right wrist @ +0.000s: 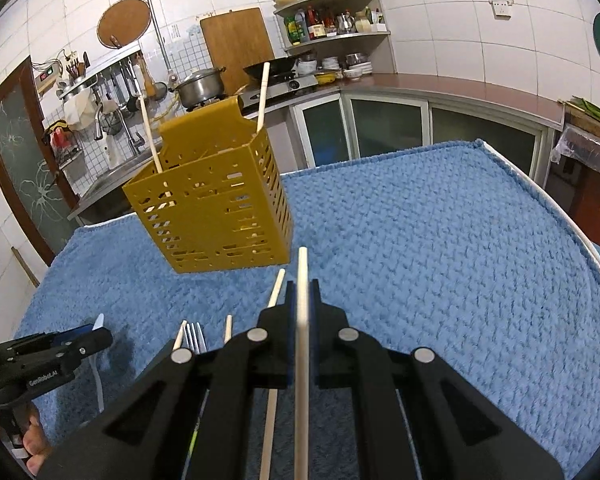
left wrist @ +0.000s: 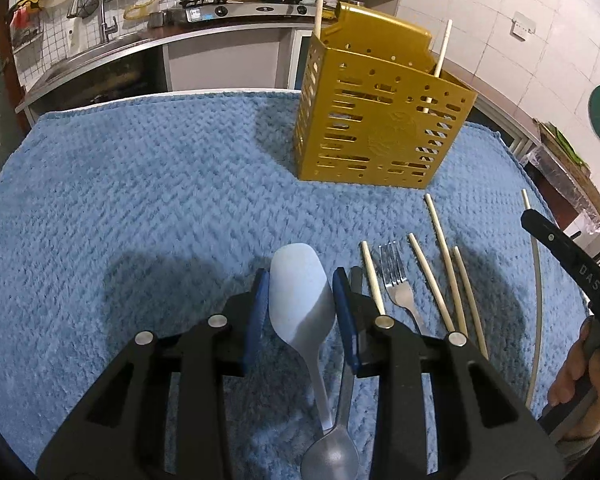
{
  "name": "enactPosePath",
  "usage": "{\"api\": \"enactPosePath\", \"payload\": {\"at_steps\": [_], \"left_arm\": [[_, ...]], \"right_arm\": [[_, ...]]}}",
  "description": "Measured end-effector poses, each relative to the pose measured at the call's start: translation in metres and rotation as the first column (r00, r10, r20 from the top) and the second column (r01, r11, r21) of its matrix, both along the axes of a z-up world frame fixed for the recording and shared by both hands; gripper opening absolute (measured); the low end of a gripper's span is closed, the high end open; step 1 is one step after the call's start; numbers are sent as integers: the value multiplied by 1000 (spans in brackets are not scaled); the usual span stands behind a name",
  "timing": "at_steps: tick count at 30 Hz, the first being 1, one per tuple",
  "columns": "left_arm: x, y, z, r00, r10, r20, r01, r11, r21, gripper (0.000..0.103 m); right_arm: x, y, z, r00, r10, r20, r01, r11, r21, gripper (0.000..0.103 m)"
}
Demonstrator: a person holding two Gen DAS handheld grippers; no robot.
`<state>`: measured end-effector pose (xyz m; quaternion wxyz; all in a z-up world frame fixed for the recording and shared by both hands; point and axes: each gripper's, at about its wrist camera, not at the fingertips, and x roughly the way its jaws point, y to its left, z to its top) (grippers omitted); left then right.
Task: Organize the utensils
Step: 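Lift the spoon and chopstick and carry them over the yellow holder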
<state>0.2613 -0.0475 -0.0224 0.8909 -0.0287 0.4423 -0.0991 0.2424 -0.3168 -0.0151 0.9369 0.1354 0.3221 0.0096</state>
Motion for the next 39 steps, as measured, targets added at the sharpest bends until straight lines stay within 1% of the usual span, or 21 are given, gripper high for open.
{"api": "enactPosePath", "payload": {"at_steps": [3, 9, 11, 13, 16, 20, 24, 25, 27, 28, 31, 34, 37, 39], "left_arm": [[-1, 2, 3, 1000, -1, -5, 1, 1000, -15, 32], [0, 3, 24, 996, -14, 83, 14, 1000, -2, 31], [0, 4, 36, 991, -19, 132, 18, 1000, 12, 31], [1, 3, 43, 986, -25, 165, 21, 999, 25, 31], [5, 3, 53, 980, -34, 195, 30, 999, 20, 30], [5, 0, 69, 965, -54, 256, 45, 998, 41, 29], [6, -2, 83, 954, -71, 293, 58, 997, 51, 26], [7, -1, 86, 952, -76, 298, 64, 997, 51, 25], [8, -2, 88, 950, -82, 303, 70, 996, 49, 18], [10, -3, 89, 950, -89, 300, 78, 996, 49, 6], [17, -4, 85, 955, -98, 280, 88, 995, 47, 6], [24, -3, 82, 957, -99, 271, 89, 995, 49, 5], [31, 1, 84, 961, -104, 258, 102, 995, 20, 5], [33, 1, 89, 958, -107, 266, 106, 994, 19, 5]], "right_arm": [[-1, 0, 2, 1000, -3, 14, 3, 1000, 1, 6], [-2, -7, 8, 998, -4, 56, 2, 999, 35, 6], [-1, -9, 10, 998, 0, 60, -2, 1000, 29, 6], [1, -9, 11, 998, 3, 64, -4, 1000, 13, 6], [3, -10, 12, 997, 18, 71, -19, 1000, 18, 6], [3, -8, 19, 992, 28, 120, -28, 1000, 0, 6], [7, -8, 27, 988, 31, 152, -31, 1000, 0, 6], [8, -8, 30, 987, 36, 156, -36, 999, -3, 6], [11, -7, 32, 987, 42, 153, -41, 999, -8, 6], [13, -6, 34, 988, 42, 151, -41, 999, -10, 6], [21, -8, 35, 991, 37, 125, -41, 999, 27, 6], [25, -3, 36, 994, 41, 103, -42, 999, 12, 6], [28, 3, 38, 992, 52, 115, -53, 999, 5, 6], [29, 5, 41, 987, 65, 144, -67, 998, 8, 6]]}}
